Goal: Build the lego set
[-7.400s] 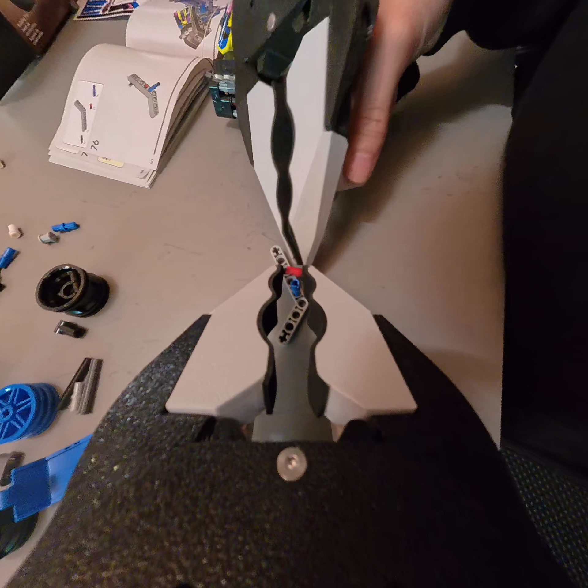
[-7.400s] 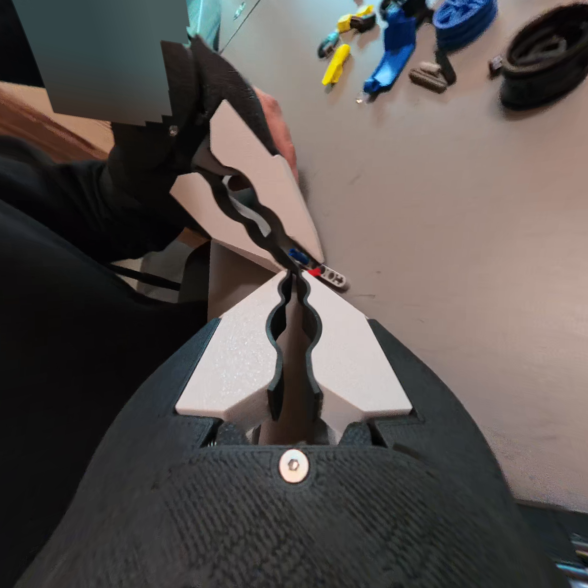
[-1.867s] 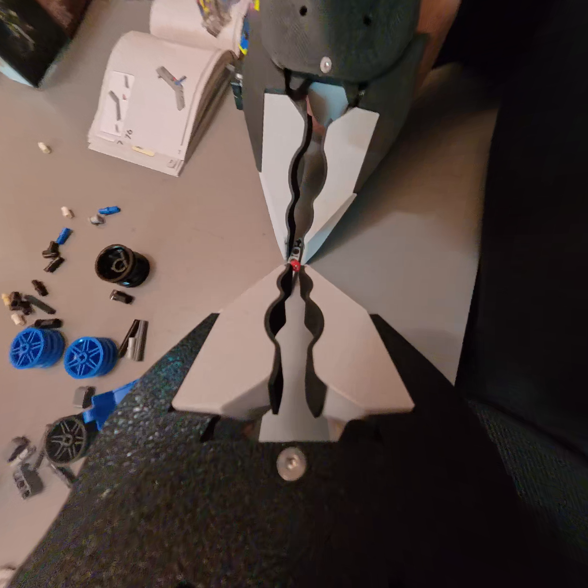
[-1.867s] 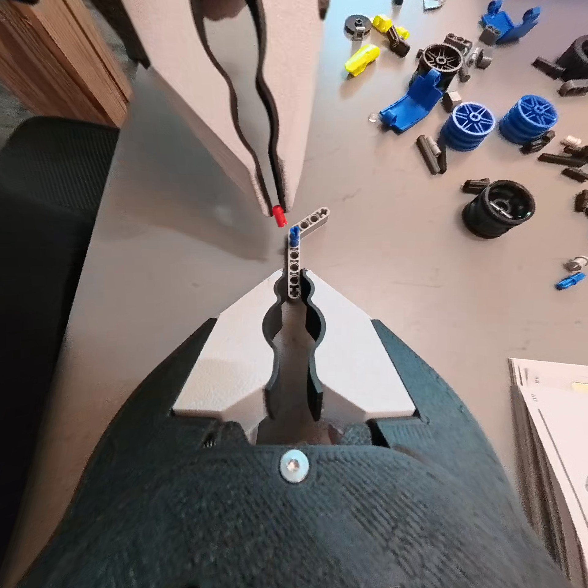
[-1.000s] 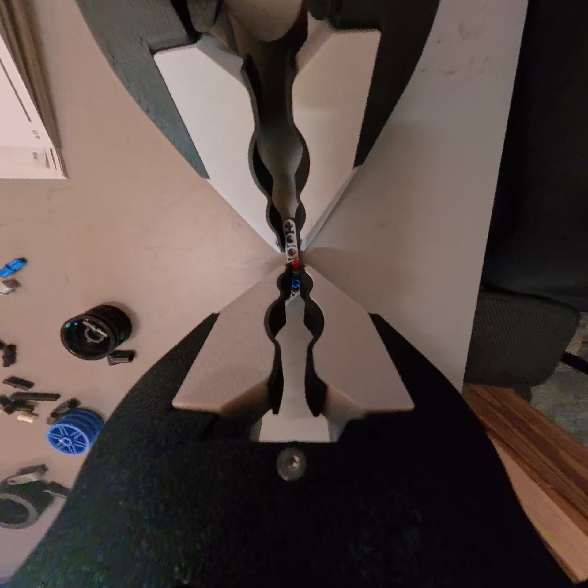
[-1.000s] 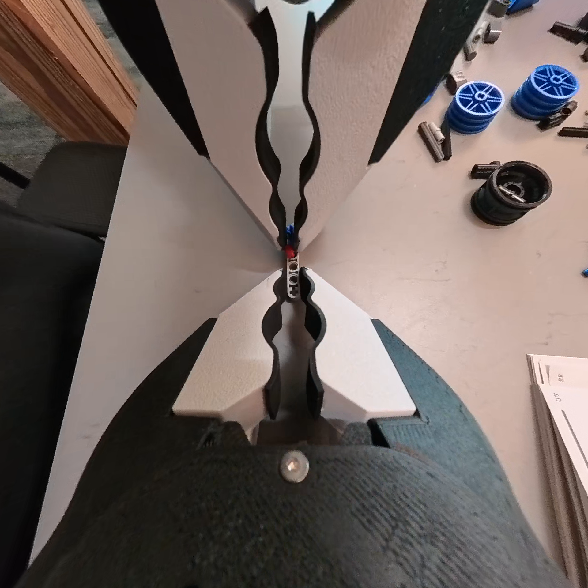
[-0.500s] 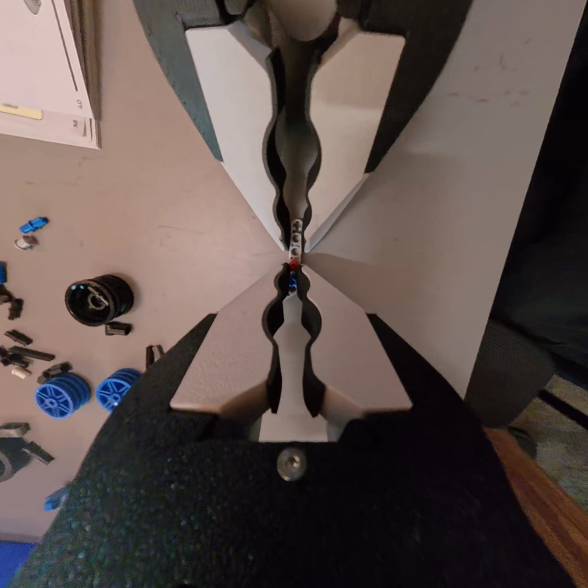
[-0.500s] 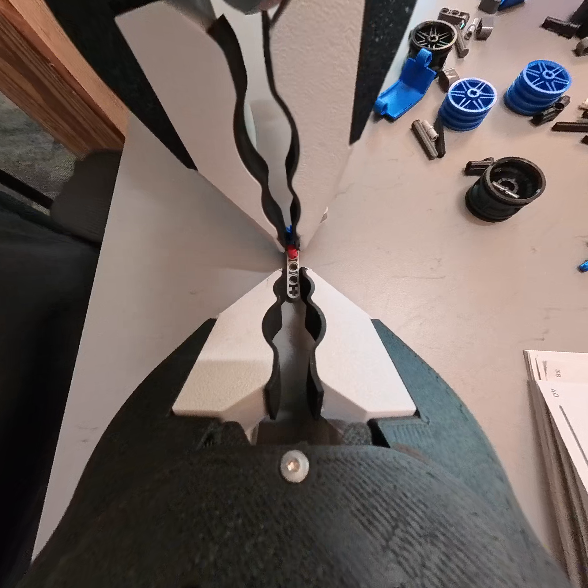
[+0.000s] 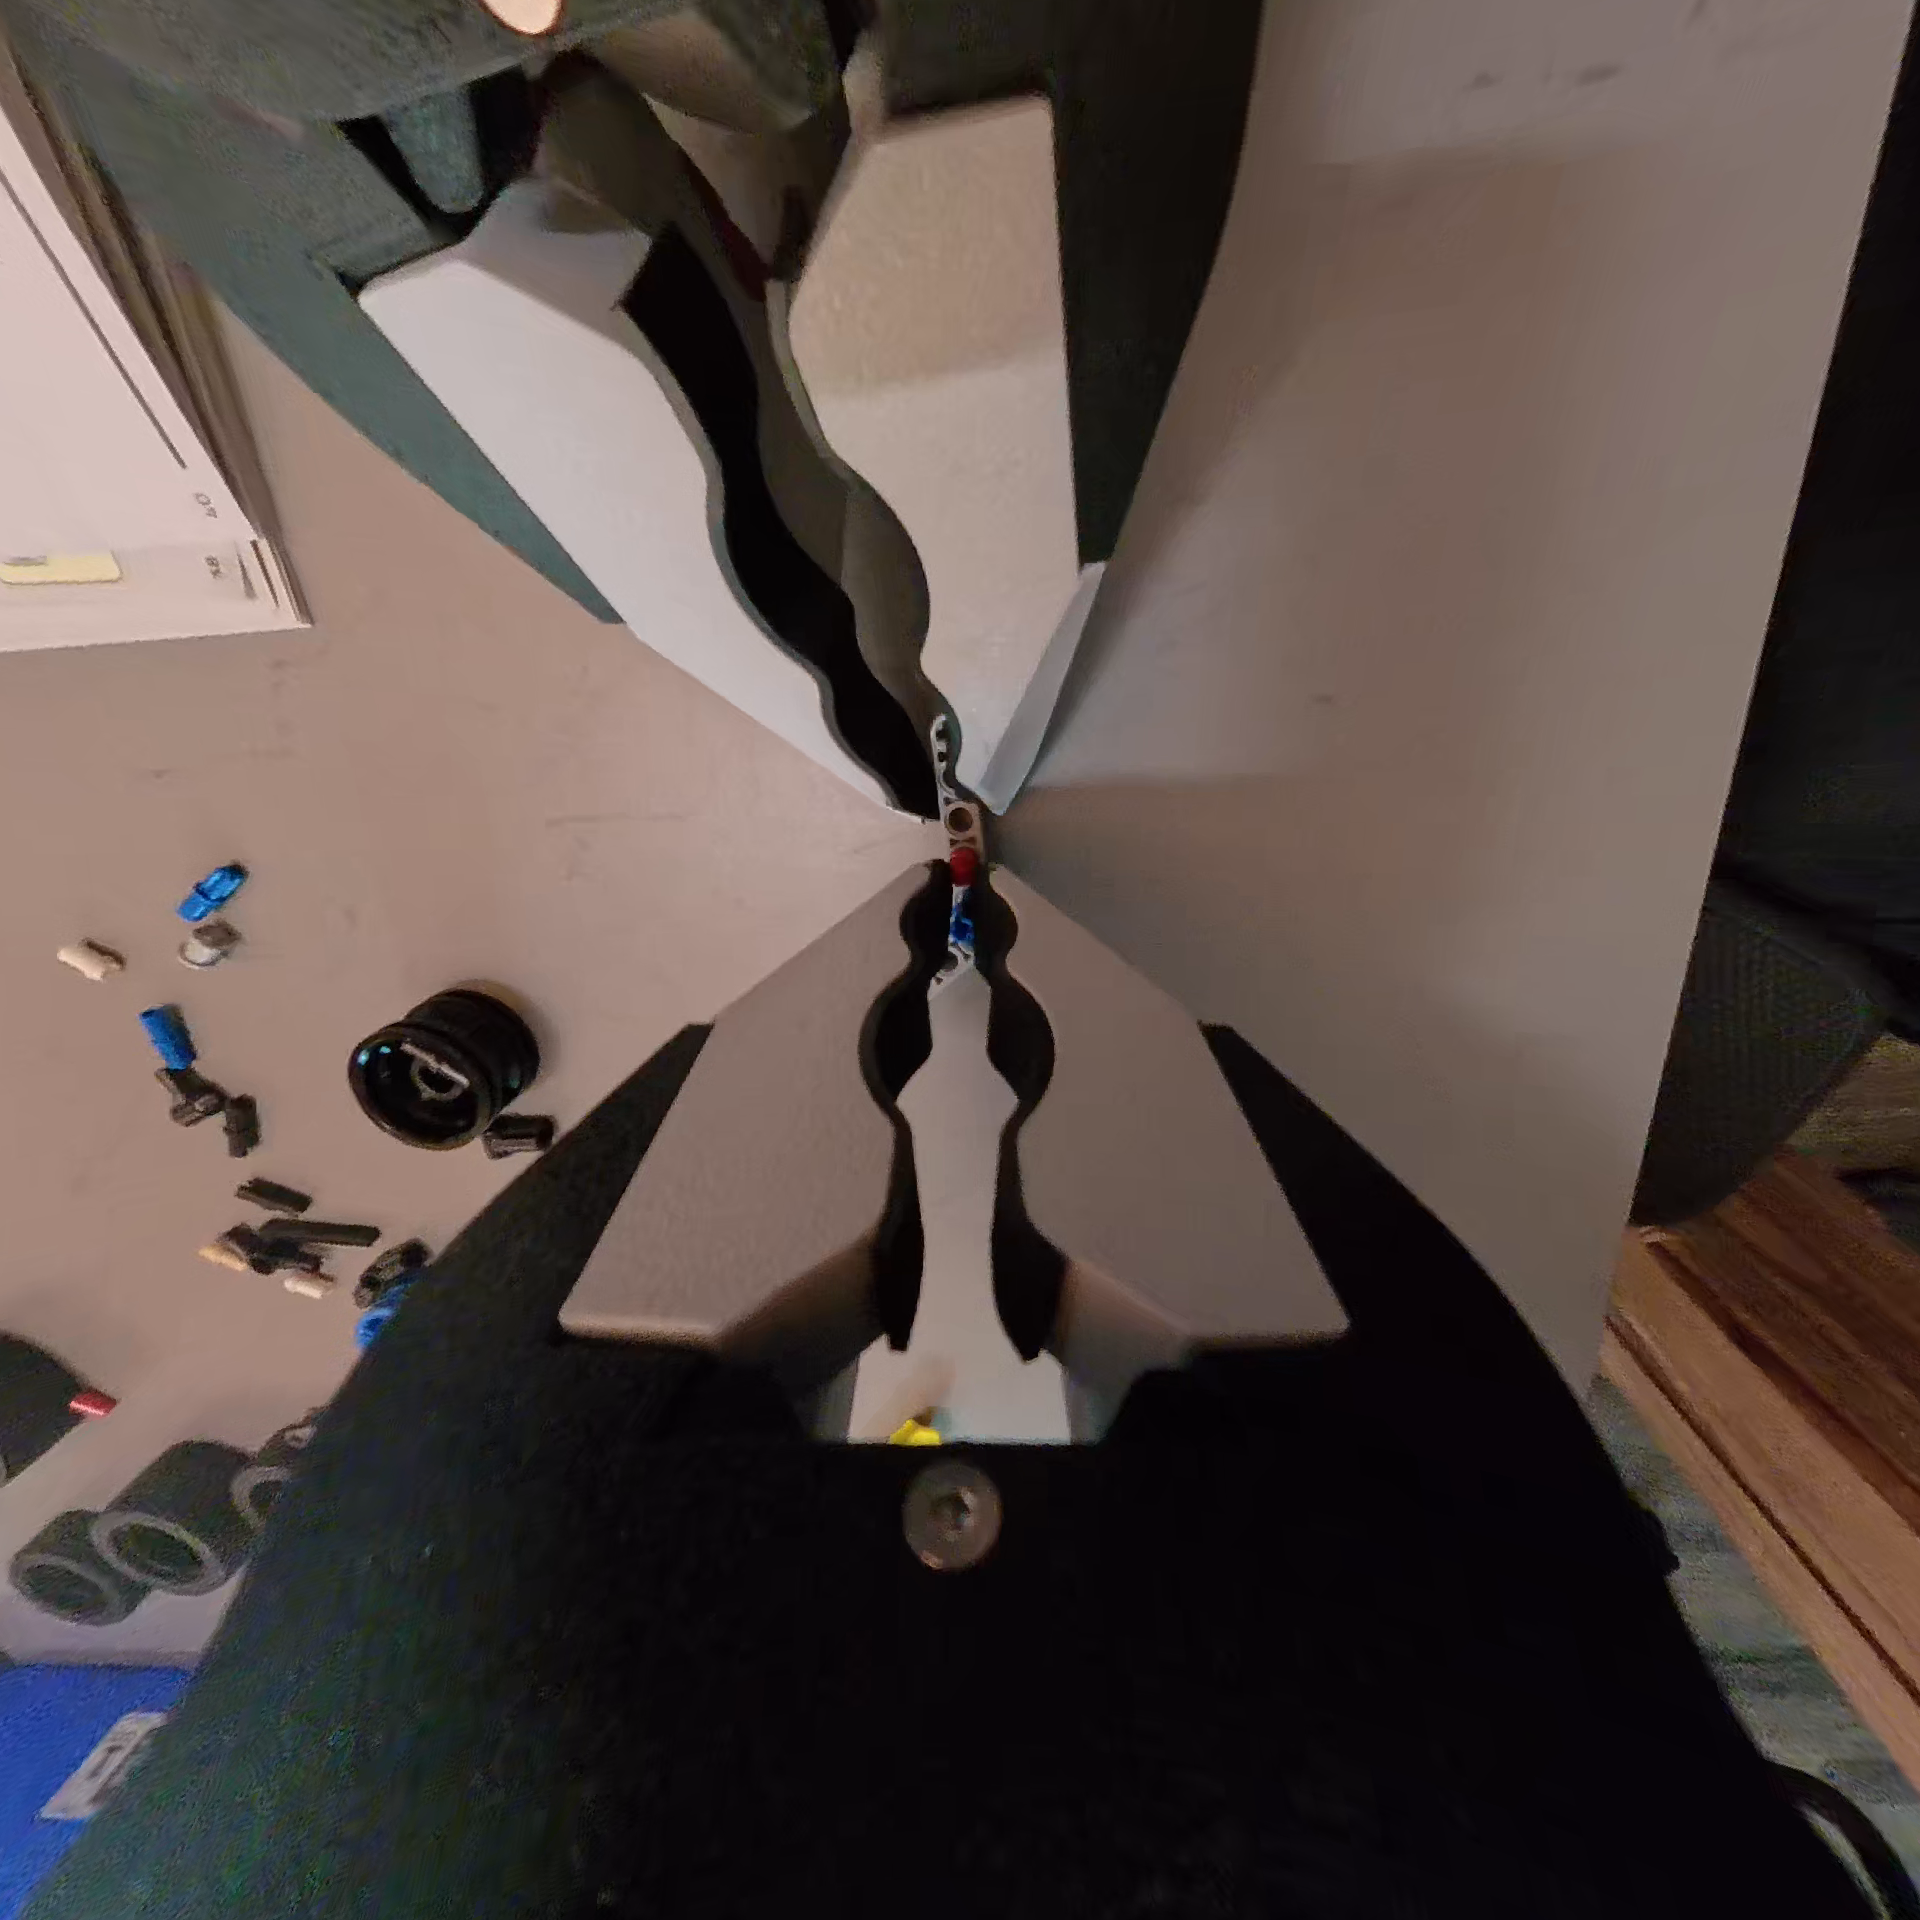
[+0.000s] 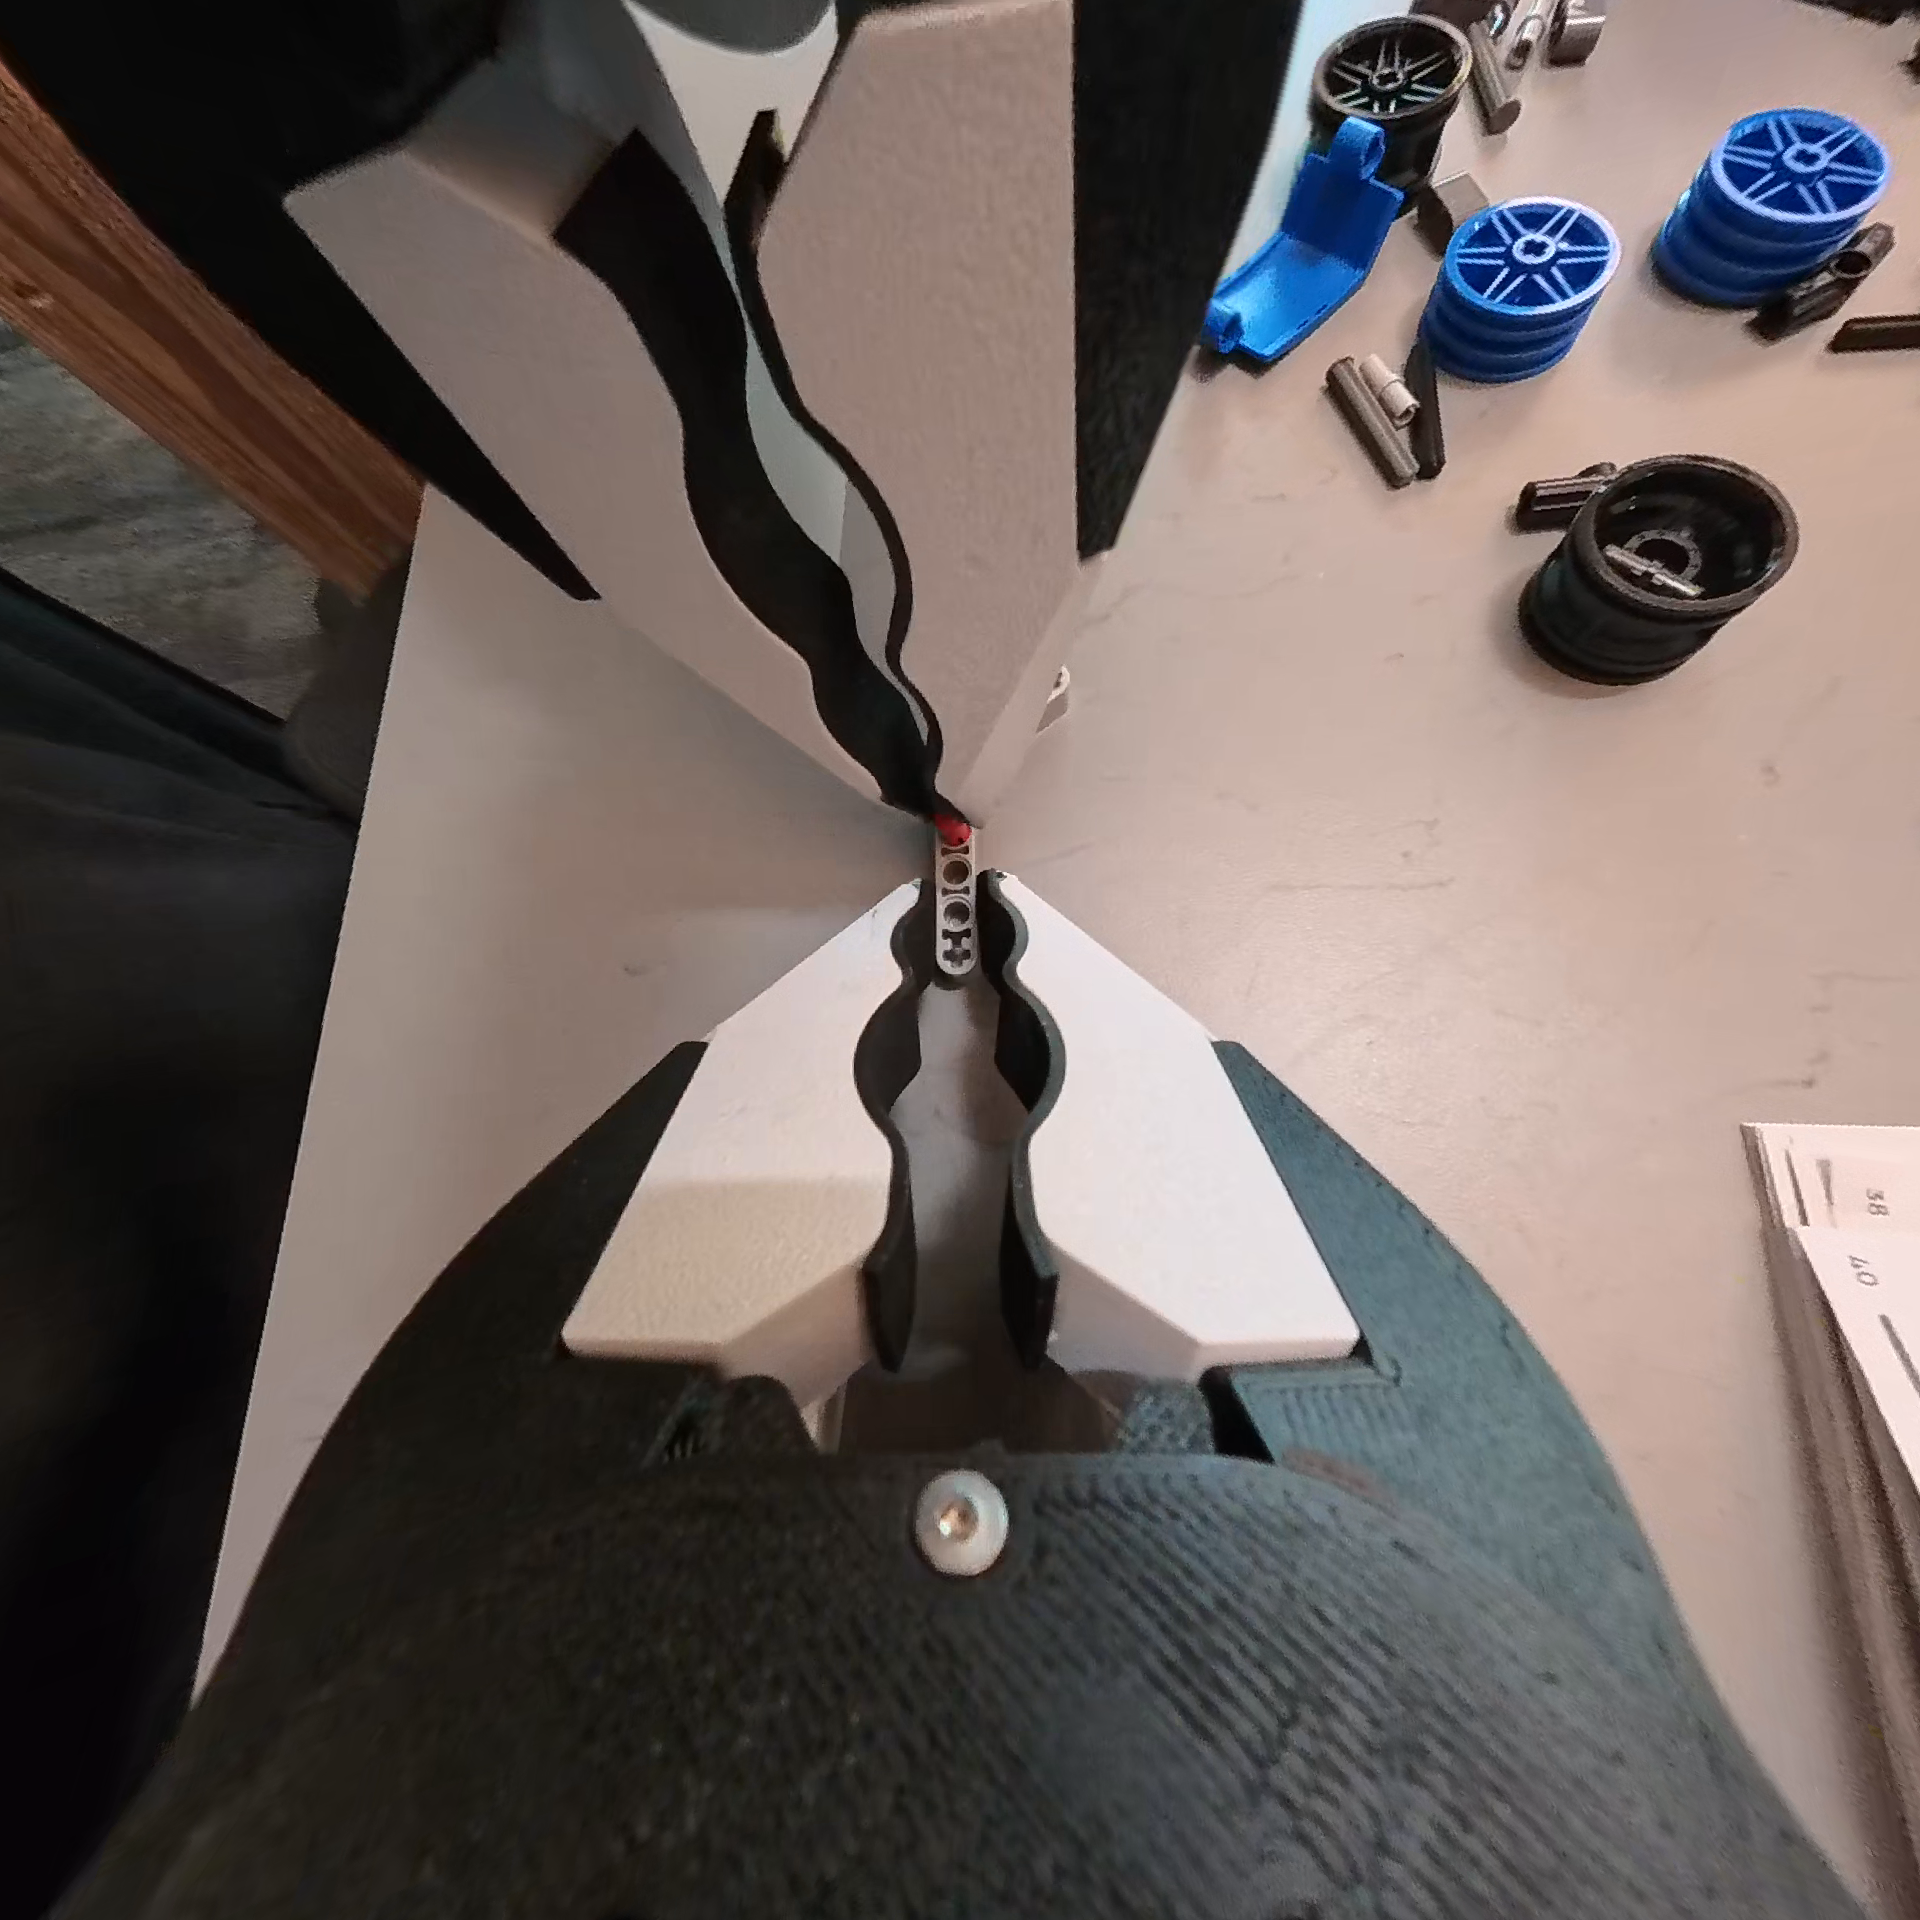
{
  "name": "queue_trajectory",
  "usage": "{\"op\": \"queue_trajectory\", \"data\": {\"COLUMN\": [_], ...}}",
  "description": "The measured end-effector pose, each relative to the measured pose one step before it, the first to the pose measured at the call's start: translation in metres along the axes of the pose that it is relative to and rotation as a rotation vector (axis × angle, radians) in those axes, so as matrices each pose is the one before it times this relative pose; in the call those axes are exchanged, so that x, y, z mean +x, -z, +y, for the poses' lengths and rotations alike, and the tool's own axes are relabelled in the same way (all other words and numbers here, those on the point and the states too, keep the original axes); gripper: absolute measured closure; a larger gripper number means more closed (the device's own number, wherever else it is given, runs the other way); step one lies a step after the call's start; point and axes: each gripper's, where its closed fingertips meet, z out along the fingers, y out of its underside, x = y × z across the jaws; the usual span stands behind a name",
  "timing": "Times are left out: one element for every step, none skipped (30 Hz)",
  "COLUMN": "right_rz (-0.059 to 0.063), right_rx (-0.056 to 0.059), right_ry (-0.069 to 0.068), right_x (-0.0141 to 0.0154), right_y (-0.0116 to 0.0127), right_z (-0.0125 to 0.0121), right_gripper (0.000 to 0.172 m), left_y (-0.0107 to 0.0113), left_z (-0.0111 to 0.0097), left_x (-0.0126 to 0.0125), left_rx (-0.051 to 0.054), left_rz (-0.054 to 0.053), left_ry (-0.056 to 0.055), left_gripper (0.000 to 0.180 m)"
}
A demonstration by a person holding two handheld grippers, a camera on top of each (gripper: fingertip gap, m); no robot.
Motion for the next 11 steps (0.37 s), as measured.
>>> {"op": "queue_trajectory", "data": {"right_rz": [-0.0043, -0.0034, -0.0002, -0.0006, -0.0029, -0.0020, -0.0003, 0.0062, 0.0075, 0.0034, 0.0058], "right_rx": [0.0001, 0.0000, -0.0001, 0.0000, 0.0009, -0.0006, 0.0006, 0.0008, 0.0005, 0.0000, 0.0009], "right_ry": [-0.0056, -0.0041, 0.0000, -0.0006, -0.0046, -0.0047, -0.0018, 0.0037, 0.0055, 0.0036, 0.0011], "right_x": [0.00004, 0.00007, 0.00007, 0.00001, 0.00014, 0.00022, 0.00011, 0.00040, 0.00034, 0.00009, 0.00054], "right_y": [0.00005, 0.00006, 0.00004, -0.00003, -0.00013, -0.00019, 0.00006, -0.00009, -0.00020, 0.00001, 0.00005], "right_z": [0.00006, -0.00001, 0.00002, -0.00006, -0.00014, 0.00007, -0.00007, -0.00009, -0.00021, 0.00003, -0.00009], "right_gripper": [0.166, 0.166, 0.166, 0.166, 0.166, 0.166, 0.166, 0.166, 0.166, 0.165, 0.165], "left_y": [-0.00004, -0.00015, -0.00012, -0.00045, -0.00144, -0.00112, 0.00017, 0.00030, 0.00065, 0.00094, 0.00090], "left_z": [-0.00025, -0.00066, -0.00133, -0.00142, -0.00016, 0.00077, 0.00022, 0.00045, 0.00070, 0.00066, 0.00066], "left_x": [0.00005, 0.00023, -0.00008, 0.00008, 0.00040, 0.00020, -0.00039, -0.00055, -0.00046, -0.00009, -0.00039], "left_rx": [0.0068, 0.0087, 0.0128, 0.0115, -0.0044, -0.0155, -0.0059, 0.0097, 0.0259, 0.0344, 0.0343], "left_rz": [0.0022, 0.0015, -0.0041, -0.0121, -0.0147, -0.0121, -0.0071, -0.0005, 0.0052, 0.0064, -0.0011], "left_ry": [0.0148, 0.0128, -0.0052, -0.0278, -0.0311, -0.0235, -0.0102, 0.0113, 0.0256, 0.0287, 0.0264], "left_gripper": [0.180, 0.180, 0.180, 0.180, 0.180, 0.180, 0.180, 0.180, 0.180, 0.180, 0.180]}}
